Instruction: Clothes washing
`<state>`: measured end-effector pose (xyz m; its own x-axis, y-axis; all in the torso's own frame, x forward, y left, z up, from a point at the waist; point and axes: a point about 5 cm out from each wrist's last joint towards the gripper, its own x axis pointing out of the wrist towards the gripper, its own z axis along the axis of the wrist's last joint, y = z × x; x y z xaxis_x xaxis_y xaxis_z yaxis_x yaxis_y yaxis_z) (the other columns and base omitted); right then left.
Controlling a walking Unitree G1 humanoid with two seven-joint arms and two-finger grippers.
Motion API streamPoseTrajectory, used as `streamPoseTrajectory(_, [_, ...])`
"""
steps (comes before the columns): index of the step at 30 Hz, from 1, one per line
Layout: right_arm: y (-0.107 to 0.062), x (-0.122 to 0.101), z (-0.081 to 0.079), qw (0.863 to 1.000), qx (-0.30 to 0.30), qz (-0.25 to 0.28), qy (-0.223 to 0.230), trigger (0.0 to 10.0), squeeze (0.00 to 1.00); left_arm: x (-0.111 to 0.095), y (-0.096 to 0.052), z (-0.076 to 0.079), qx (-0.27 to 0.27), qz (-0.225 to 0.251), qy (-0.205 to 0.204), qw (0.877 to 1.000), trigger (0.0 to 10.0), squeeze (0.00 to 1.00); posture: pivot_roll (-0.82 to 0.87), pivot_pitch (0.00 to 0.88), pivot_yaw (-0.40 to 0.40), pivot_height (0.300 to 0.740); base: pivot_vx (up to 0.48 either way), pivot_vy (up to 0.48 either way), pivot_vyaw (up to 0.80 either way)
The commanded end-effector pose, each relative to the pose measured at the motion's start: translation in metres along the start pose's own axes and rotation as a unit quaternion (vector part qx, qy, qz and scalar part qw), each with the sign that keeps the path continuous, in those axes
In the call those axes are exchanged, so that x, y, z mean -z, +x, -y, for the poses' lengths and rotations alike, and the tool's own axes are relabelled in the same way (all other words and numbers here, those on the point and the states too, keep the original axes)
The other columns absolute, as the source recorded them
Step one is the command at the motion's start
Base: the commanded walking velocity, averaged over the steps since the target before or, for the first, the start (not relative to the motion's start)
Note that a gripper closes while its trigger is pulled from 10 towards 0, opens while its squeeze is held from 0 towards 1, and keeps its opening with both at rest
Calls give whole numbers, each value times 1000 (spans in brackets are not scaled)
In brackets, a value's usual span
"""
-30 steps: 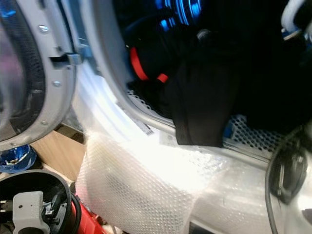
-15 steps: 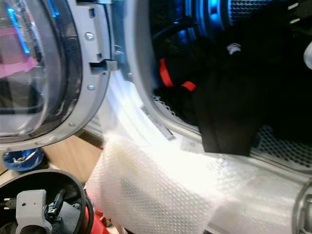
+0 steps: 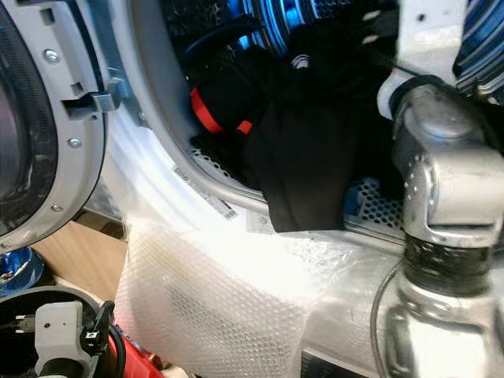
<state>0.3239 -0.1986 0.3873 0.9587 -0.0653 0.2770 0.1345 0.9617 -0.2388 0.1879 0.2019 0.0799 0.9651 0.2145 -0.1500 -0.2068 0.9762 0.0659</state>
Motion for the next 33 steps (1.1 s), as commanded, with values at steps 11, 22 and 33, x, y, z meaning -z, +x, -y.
streamPoseTrajectory(11, [-31, -25, 21, 992, -108, 22, -64, 10000, 0, 2, 0, 2, -4, 2, 3, 1000, 10000, 0, -80, 82, -19, 740, 0, 0, 0])
streamPoseTrajectory(22, [-48, -29, 64, 971, -123, 21, -205, 10000, 0, 2, 0, 2, -5, 3, 1, 1000, 10000, 0, -78, 81, -21, 740, 0, 0, 0])
streamPoseTrajectory(33, [-73, -29, 59, 943, -289, 115, -115, 10000, 0, 1, 4, 3, 4, 7, 2, 1000, 10000, 0, -81, 64, -15, 740, 0, 0, 0])
